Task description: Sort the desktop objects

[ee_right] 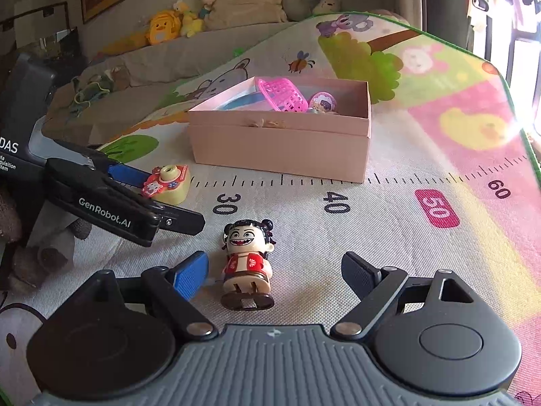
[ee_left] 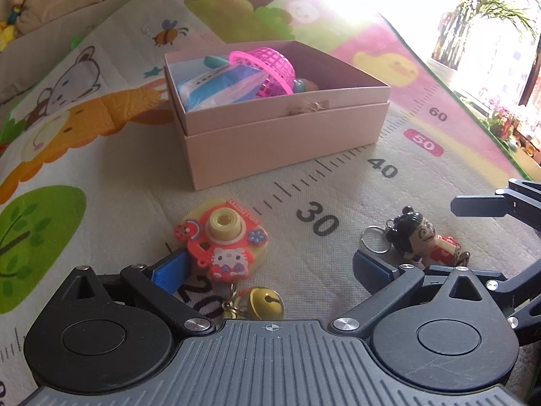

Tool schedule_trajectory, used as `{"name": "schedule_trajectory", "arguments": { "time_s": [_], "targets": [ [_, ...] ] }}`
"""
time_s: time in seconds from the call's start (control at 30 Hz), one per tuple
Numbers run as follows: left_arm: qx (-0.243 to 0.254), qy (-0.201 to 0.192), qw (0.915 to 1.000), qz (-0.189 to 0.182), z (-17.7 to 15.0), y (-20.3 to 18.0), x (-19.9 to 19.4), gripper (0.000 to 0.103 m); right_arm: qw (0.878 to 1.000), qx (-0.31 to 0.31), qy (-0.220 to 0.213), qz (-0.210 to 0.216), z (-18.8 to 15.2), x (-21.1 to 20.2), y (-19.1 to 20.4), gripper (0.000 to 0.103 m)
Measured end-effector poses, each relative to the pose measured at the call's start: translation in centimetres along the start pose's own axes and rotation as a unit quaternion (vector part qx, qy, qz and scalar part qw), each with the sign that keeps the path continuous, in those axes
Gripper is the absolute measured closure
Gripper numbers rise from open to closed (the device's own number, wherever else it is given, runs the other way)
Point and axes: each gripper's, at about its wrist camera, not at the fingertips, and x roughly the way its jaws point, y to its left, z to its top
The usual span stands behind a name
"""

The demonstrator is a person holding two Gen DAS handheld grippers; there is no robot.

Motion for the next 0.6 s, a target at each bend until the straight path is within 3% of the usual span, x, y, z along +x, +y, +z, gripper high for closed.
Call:
{"name": "schedule_trajectory", "arguments": {
  "time_s": [0.17, 0.27, 0.33, 0.43, 0.53, 0.6],
  "targets": [
    [-0.009, 0.004, 0.9964, -0.084, -0.8, -1.0, -1.7, 0.0, 0.999, -0.038, 0.012, -0.001, -0.3, -1.8, -0.6, 0.016],
    [0.012, -0.021, 0.9929, -0.116, -1.3, -2.0, -3.2, 0.0, 0.998, -0.059, 0.002, -0.021, -0.4, -3.4, -1.3, 0.011],
    [0.029, -0.054, 0.995, -0.079, -1.2, -2.2, -4.0, 0.0, 0.997, -0.06, -0.007, -0.037, -0.4, -4.2, -1.9, 0.007],
    [0.007, -0.042, 0.9987, 0.027, -0.3, -1.6, -2.7, 0.0, 0.999, -0.034, -0.011, -0.038, -0.1, -4.6, -2.8, 0.007],
    [-0.034, -0.017, 0.9978, 0.054, 0.2, -0.8, -1.0, 0.0, 1.0, -0.014, -0.013, -0.018, 0.1, -4.1, -2.5, 0.007],
    [-0.04, -0.021, 0.9968, 0.066, 0.3, -0.9, -0.6, 0.0, 1.0, -0.022, -0.014, -0.004, 0.2, -3.7, -1.5, 0.01]
  ]
}}
